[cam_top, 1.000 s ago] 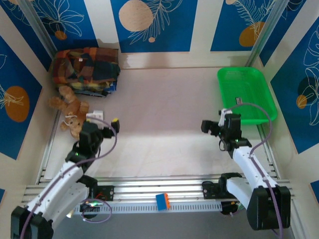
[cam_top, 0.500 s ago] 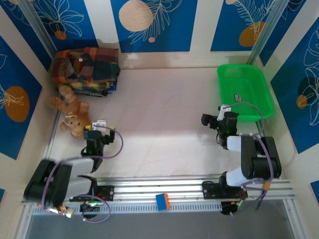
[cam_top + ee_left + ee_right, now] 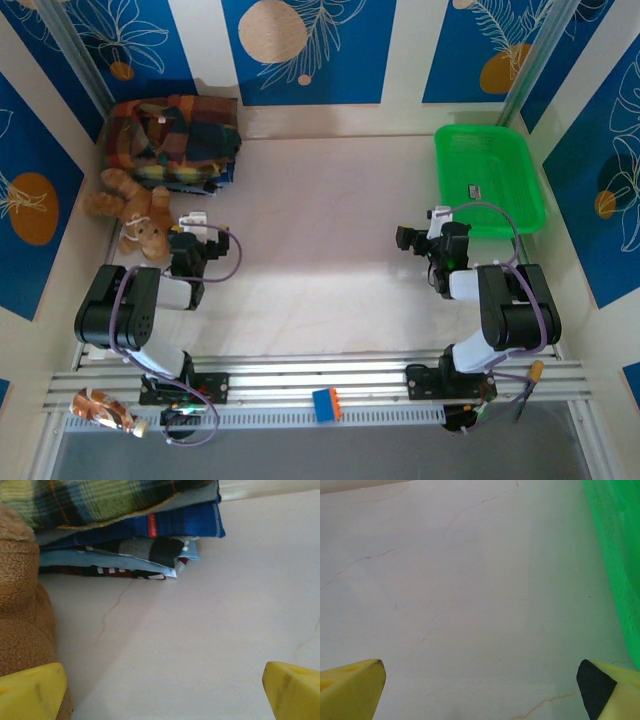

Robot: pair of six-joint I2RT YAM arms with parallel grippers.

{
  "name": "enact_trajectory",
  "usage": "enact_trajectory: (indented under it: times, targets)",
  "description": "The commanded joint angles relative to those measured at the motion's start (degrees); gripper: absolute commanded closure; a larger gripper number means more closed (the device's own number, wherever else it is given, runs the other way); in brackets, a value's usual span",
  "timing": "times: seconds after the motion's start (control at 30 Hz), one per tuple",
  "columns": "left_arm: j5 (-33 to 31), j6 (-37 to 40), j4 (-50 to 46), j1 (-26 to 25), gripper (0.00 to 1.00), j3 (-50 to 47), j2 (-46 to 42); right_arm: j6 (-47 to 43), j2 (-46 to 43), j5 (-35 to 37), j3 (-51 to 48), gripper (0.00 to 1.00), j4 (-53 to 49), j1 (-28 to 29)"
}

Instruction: Fold and stack the long sleeve shirts

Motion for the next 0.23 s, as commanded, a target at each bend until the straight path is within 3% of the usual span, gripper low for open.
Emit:
enact_trajectory:
  times: [0.0, 0.2]
  targets:
    - [2.11, -0.90, -1.09, 0.39, 0.00, 0.47, -0.78, -1.27, -0.16, -1.92, 1.37, 0.01, 2.18, -0.59]
    - [2.15, -0.99, -1.16, 0.36, 0.00, 0.51, -0.84, -1.59, -0.42, -3.40, 1.10, 0.01, 2.57, -0.87]
